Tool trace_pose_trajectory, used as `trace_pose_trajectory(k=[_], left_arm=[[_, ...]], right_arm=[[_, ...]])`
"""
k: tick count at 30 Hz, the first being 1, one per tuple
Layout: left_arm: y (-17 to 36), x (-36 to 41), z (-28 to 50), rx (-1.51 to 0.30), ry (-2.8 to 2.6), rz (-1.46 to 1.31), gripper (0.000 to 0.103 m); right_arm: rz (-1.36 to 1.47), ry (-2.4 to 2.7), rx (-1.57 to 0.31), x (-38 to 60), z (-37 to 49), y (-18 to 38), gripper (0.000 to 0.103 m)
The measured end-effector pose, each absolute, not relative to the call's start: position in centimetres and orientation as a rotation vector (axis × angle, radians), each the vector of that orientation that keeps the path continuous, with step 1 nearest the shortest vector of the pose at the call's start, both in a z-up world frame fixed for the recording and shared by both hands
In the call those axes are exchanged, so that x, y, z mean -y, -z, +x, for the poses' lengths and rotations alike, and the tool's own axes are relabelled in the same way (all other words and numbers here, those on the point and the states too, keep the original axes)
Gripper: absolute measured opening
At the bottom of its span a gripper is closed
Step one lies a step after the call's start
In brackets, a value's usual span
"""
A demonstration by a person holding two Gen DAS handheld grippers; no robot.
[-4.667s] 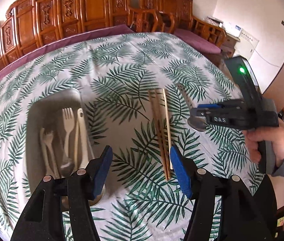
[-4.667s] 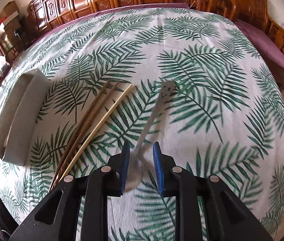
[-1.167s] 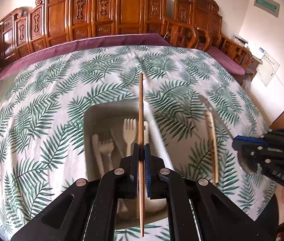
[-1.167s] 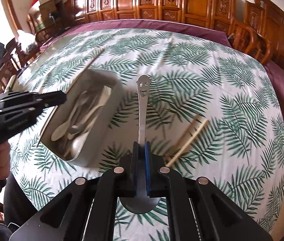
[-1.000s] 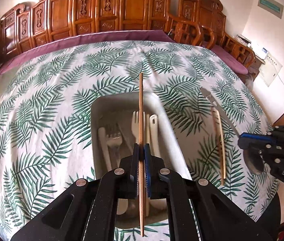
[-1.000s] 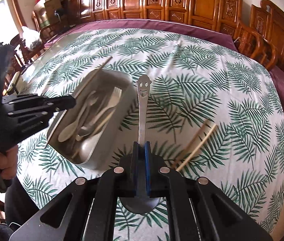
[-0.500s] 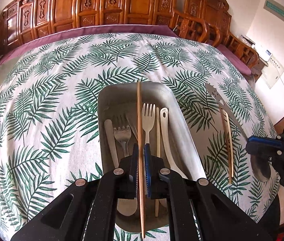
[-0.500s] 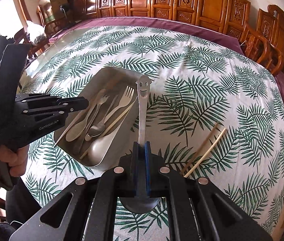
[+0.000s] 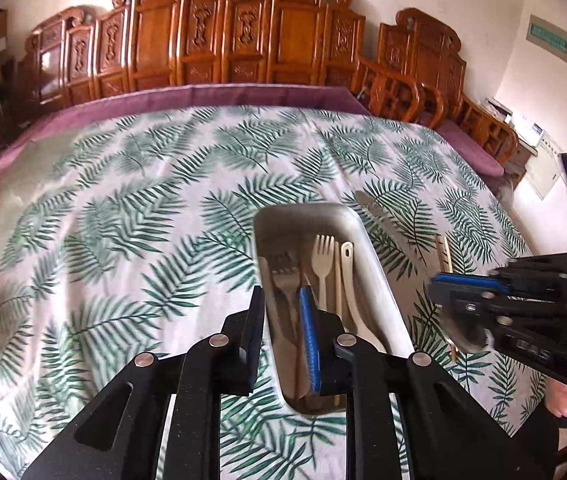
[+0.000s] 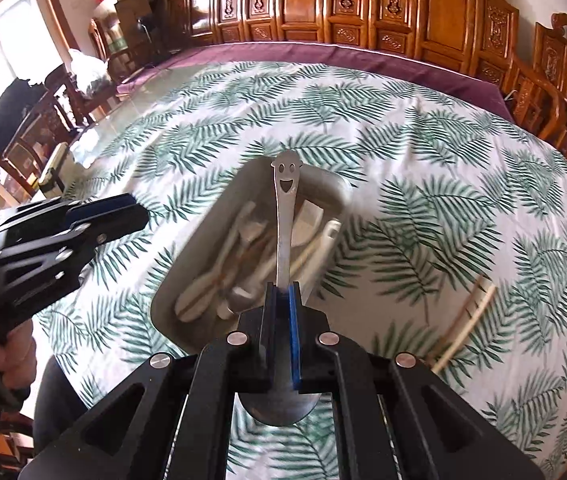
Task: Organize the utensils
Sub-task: 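Carry the chopstick and smiley spoon to the grey tray and lower them in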
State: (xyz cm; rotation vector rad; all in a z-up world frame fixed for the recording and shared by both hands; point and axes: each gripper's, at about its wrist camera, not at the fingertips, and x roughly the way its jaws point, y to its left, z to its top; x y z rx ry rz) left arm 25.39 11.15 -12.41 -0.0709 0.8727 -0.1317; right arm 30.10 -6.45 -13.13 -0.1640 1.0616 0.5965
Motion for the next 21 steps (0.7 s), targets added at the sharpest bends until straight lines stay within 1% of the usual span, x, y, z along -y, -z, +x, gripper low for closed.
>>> trace_pose_trajectory(k=[2,5,7,9,21], left_arm=[[11.8,-11.7,24.7,-0.858,0.127,-0.067,0.023],[11.0,-12.2,24.1,-0.845,0.122,-0.067,0.024],[10.7,-12.5,23.7,-0.838,0.120,-0.071,0.031],[10.5,-12.8,23.4,-0.834,0.118,-0.073,0.033],[10.8,-13.8,22.7,-0.836,0.101,-0.085,0.037]], right_arm=[[-0.148,-0.606,-1.070,5.7,30.4,13.5,0.007],[-0.118,-0.614,-1.090,4.8,30.8,14.1,0.007],[-0.109,-0.612,-1.102,4.3,31.1,14.7,0.007],[-0.099,-0.608,-1.113,3.8,31.5,15.3,0.007],[-0.105,-0.628,-1.131,2.2,32.3,16.9,0.008]])
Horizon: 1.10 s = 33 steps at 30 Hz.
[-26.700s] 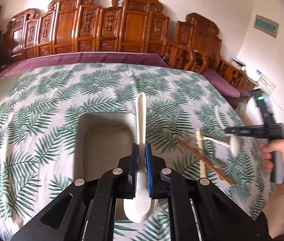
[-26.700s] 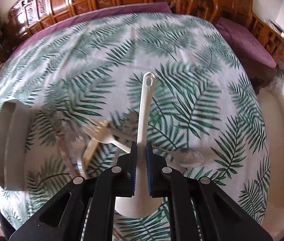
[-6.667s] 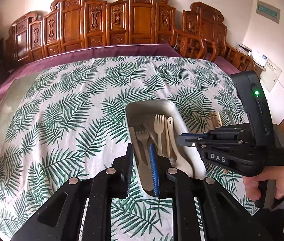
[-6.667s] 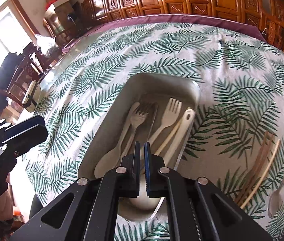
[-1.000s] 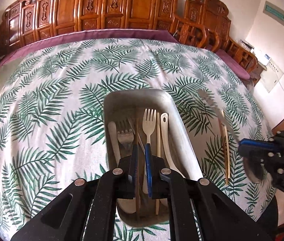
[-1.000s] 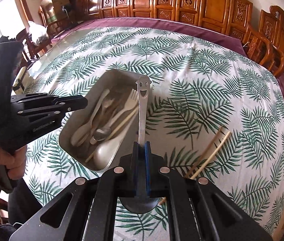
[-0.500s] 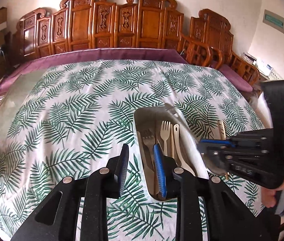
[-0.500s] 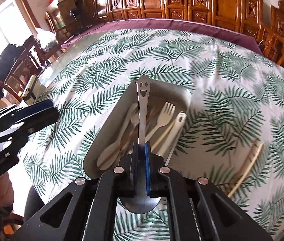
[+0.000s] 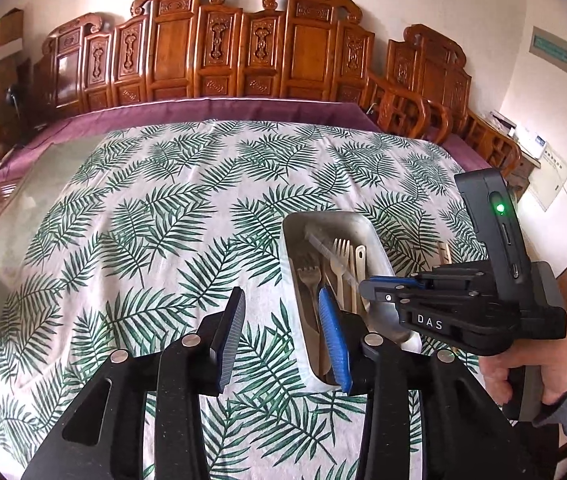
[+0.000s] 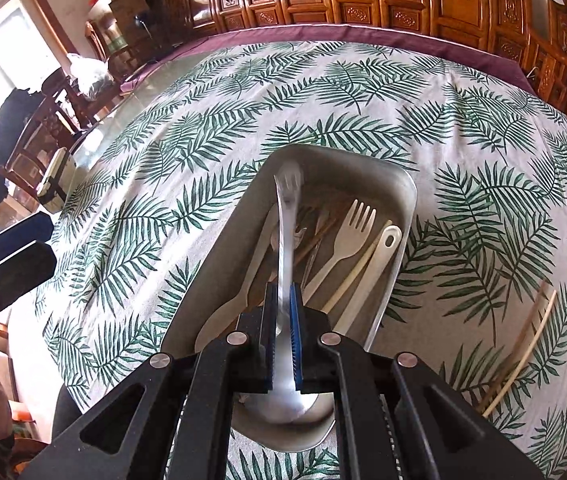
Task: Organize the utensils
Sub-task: 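Carry the chopstick and smiley spoon to the grey tray and lower them in, then open the right gripper over the tray and move both grippers toward the loose chopsticks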
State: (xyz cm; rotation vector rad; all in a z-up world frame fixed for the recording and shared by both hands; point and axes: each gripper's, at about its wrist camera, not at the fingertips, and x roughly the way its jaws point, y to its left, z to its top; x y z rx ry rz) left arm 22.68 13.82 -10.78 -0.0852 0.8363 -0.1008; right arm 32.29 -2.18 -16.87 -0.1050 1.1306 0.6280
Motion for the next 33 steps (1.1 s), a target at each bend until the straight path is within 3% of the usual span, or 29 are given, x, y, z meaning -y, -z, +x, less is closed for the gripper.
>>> trace_pose_trajectory(k=[17,22,33], left_arm=[[11.1,-10.7,23.3,-0.843,0.150,-0.065,0.045],[11.4,-8.5,23.9,-0.854,0.181,-0.049,0.050],[13.0,-3.6,24.6,-0.896,0.260,-0.013,0.050]], right_arm=[[-0.131,-0.538,-1.032,10.8,29.4,14.7,0.009],[-0.128,-0.472,-1.046,14.9,28.9,15.7,0.008],[-0.086,-0.373,-1.131,20.2,30.3,19.8,0.013]])
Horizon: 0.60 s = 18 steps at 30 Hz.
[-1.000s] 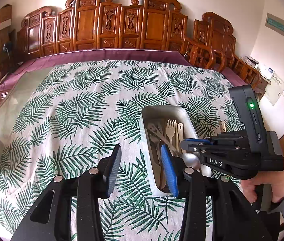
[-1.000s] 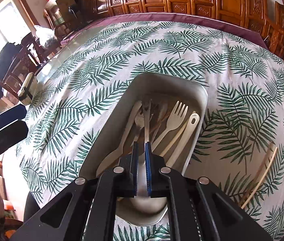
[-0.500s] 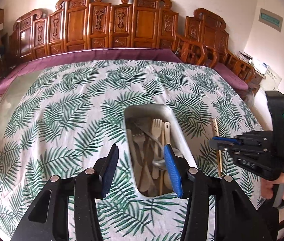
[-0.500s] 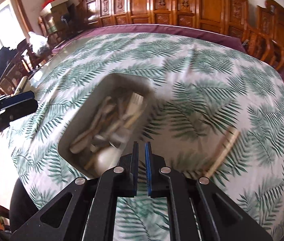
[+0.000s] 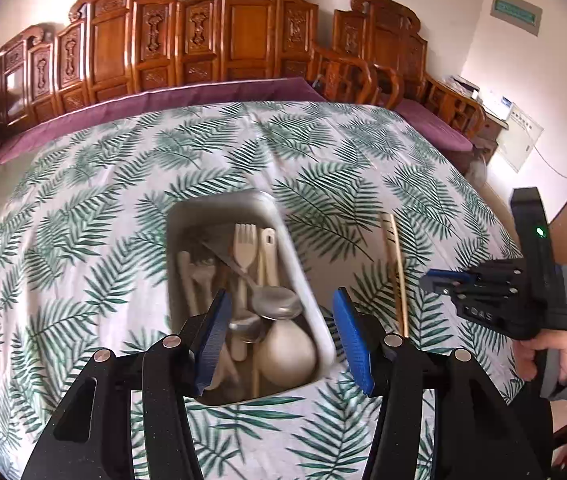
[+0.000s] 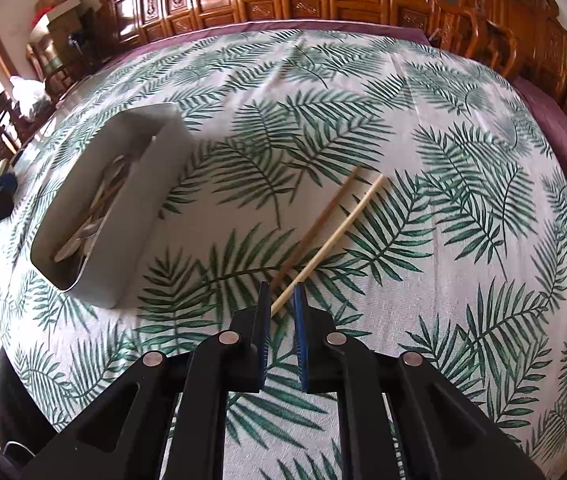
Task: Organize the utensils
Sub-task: 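Open the right gripper over the tray and move both grippers toward the loose chopsticks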
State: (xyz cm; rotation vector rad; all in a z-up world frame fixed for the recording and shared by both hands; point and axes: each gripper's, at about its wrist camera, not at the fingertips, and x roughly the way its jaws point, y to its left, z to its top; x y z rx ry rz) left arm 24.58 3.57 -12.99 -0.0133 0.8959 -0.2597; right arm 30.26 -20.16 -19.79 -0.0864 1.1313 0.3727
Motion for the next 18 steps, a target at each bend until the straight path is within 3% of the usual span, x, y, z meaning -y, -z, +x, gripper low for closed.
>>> trace_pose_trajectory(k=[18], left_arm=[[13.8,-0.1,24.5,-0.920,0.322,0.031,0.050]], right_arm=[[-0.033,-0.253,-1.207,20.4,34.3,22.9,0.015]])
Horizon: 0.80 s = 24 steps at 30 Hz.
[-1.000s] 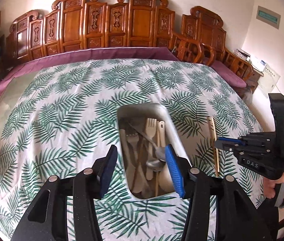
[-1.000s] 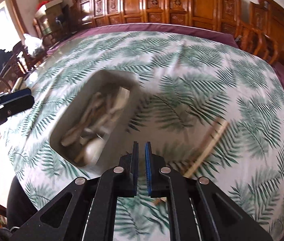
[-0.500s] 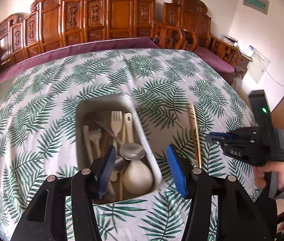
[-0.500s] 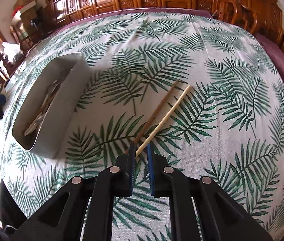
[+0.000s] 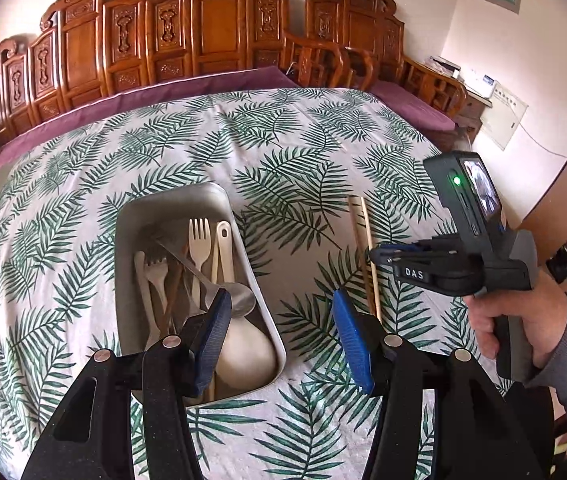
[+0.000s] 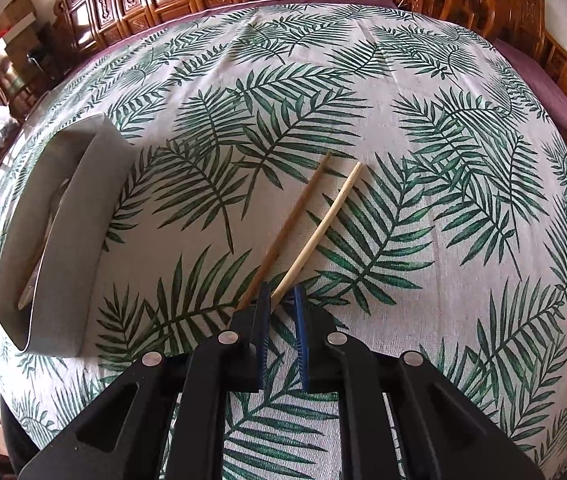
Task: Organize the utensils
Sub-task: 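Open the right gripper over the tray and move both grippers toward the loose chopsticks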
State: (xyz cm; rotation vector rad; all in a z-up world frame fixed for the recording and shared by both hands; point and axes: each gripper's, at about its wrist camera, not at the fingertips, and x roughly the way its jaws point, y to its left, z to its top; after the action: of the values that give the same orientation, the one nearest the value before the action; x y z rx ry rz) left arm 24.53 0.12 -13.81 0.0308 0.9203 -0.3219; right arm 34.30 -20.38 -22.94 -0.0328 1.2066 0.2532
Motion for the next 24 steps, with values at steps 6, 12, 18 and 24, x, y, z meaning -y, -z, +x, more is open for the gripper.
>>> trace_pose_trajectory(k=[6,12,18,24], left_arm=[[14.3,0.2,24.4,-0.932,0.329,0.031,0.050],[14.5,0.3,24.3,-0.934,0.336,0.033,0.050],[14.7,0.3,24.5,-0.938,0.334,0.026,0.050],[14.8,1.2,24.7,-0.942,0.345,0.031,0.050]], right_arm=[[-0.005,-0.190,-1.248,21.0,35.3,23.2,0.027],[-0.047,-0.180,-1.252,20.5,35.7,23.2,0.027],[-0.087,-0.188,-1.250,20.2,35.3,23.2,0.010],[-0.087,-0.191,-1.243,22.3,34.2,22.5,0.000]])
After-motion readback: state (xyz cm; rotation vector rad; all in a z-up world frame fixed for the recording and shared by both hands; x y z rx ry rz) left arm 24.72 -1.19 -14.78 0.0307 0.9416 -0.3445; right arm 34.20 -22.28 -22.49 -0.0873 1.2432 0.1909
